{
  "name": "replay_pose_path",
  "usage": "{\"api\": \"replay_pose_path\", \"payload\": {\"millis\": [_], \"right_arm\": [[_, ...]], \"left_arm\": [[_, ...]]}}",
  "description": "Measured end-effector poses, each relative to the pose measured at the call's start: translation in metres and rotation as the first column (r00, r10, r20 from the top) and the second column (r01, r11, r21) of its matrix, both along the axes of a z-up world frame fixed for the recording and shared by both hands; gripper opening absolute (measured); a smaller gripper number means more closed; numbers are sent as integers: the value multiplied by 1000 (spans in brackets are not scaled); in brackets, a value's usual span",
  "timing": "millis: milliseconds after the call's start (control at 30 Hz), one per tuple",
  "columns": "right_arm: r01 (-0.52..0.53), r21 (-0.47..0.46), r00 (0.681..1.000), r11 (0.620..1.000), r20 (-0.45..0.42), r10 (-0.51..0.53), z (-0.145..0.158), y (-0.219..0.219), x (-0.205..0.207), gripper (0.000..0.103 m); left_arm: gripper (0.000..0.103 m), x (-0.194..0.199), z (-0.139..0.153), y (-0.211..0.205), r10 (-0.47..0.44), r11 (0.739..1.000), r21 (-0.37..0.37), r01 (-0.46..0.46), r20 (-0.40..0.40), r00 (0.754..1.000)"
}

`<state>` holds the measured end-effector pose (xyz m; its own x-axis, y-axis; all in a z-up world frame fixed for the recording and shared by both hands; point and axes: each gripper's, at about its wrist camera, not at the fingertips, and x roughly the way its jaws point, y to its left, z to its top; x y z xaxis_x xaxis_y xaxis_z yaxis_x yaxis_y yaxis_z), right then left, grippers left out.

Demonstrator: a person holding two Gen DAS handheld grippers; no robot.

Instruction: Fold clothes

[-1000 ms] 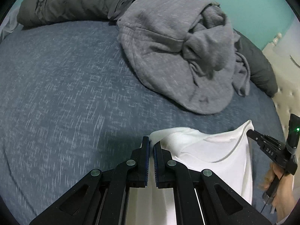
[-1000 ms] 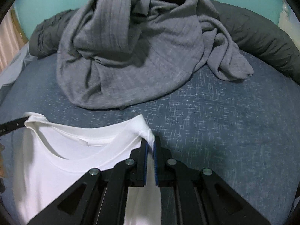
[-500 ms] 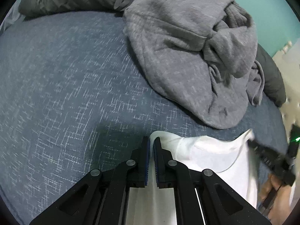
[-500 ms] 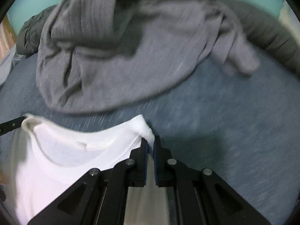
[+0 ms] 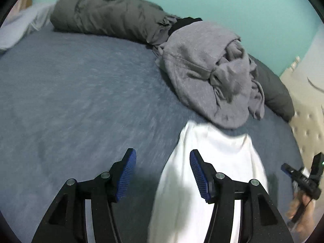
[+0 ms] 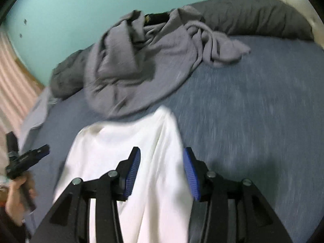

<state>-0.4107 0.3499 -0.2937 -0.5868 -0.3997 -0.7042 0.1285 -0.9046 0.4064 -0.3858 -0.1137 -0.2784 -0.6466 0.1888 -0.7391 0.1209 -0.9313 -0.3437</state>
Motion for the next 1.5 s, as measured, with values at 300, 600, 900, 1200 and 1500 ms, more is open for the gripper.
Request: {"api": "replay_pose_path", "payload": {"millis": [300,600,900,1200,1500], "right_arm": [[-5,-160,994,987,105,22,-30,-12,87,44],[-17,-68,988,998,150,27,-43,-29,96,30],[-15,-26,989,1000,145,19,-42,-20,100,1],[85,78,991,993,93,-92,-4,42,104,1],[228,274,962,934,86,-260,6,111,73,1]], "left_arm": [[71,126,-20,-7,38,997,65,-39,13,999],[71,173,-41,-3,12,997,82,-14,25,1000],[71,177,-49,-12,42,995,89,-43,15,999],[71,181,-47,-20,67,992,109,-67,5,998],[71,181,-46,-19,57,995,83,-57,6,998]]}}
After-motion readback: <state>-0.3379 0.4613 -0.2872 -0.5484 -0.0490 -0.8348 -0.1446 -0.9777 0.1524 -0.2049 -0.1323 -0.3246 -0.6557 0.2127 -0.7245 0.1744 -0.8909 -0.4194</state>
